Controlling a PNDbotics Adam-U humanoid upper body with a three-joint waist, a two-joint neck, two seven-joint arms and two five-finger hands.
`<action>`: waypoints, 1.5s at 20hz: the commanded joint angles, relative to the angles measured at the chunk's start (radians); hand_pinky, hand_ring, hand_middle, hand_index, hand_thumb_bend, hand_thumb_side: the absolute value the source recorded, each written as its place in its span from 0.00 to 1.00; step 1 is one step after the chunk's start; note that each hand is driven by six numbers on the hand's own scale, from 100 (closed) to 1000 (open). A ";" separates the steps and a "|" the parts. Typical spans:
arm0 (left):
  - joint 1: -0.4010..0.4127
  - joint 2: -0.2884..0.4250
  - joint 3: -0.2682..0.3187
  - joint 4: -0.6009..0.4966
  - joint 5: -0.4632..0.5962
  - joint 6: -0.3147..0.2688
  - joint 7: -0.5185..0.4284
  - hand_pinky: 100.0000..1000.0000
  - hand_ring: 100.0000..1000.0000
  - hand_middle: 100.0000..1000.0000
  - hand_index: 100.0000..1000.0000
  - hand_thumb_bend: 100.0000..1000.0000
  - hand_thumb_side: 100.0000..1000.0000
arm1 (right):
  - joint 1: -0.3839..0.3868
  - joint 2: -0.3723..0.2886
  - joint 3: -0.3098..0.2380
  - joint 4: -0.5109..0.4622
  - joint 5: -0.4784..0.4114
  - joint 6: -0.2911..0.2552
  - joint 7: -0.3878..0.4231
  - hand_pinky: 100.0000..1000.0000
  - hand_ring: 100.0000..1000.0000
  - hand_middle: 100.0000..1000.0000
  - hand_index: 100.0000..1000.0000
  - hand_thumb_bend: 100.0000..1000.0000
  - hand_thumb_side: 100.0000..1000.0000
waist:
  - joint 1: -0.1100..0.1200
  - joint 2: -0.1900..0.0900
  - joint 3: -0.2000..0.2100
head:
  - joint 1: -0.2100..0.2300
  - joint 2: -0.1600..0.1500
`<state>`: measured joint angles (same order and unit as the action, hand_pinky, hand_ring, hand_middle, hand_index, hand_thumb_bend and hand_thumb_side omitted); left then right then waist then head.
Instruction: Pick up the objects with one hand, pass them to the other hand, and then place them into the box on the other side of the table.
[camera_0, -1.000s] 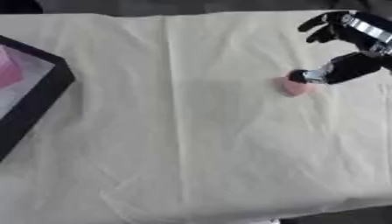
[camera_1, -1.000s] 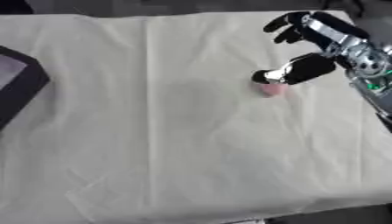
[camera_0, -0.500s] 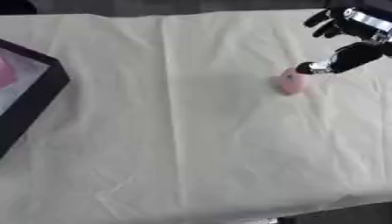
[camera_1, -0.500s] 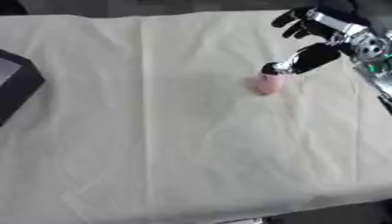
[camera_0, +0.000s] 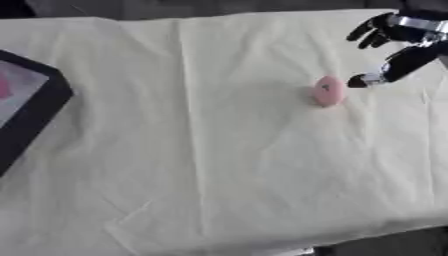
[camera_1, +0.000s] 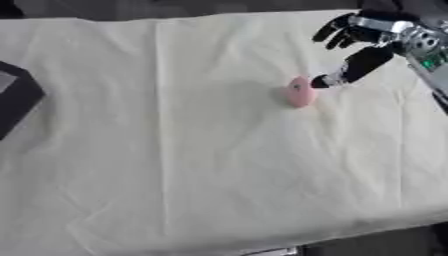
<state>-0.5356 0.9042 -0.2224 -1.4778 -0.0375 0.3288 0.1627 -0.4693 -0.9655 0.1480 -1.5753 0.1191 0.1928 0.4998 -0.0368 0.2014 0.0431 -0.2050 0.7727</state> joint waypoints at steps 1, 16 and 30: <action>-0.017 0.021 0.022 -0.016 0.002 -0.002 0.006 0.78 0.63 0.65 0.72 0.37 0.43 | -0.022 -0.044 -0.015 0.027 0.019 -0.015 0.029 0.87 0.80 0.80 0.76 0.54 0.04 | 0.007 -0.003 0.001 | -0.006 -0.003; -0.026 0.008 0.020 -0.020 0.005 0.000 0.009 0.79 0.63 0.65 0.72 0.37 0.43 | -0.066 -0.004 0.022 0.102 0.074 -0.036 0.056 0.87 0.81 0.80 0.75 0.53 0.05 | 0.009 0.013 0.018 | -0.011 -0.003; -0.037 0.001 0.023 -0.026 0.007 0.004 0.013 0.78 0.63 0.65 0.71 0.36 0.43 | -0.094 0.034 0.032 0.198 0.147 -0.044 0.066 0.87 0.82 0.80 0.75 0.51 0.05 | 0.009 0.025 0.032 | -0.013 -0.003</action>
<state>-0.5553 0.8855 -0.2180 -1.4903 -0.0352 0.3324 0.1718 -0.5465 -0.9088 0.1868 -1.3790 0.2561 0.1505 0.5629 -0.0367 0.2252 0.0753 -0.2143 0.7727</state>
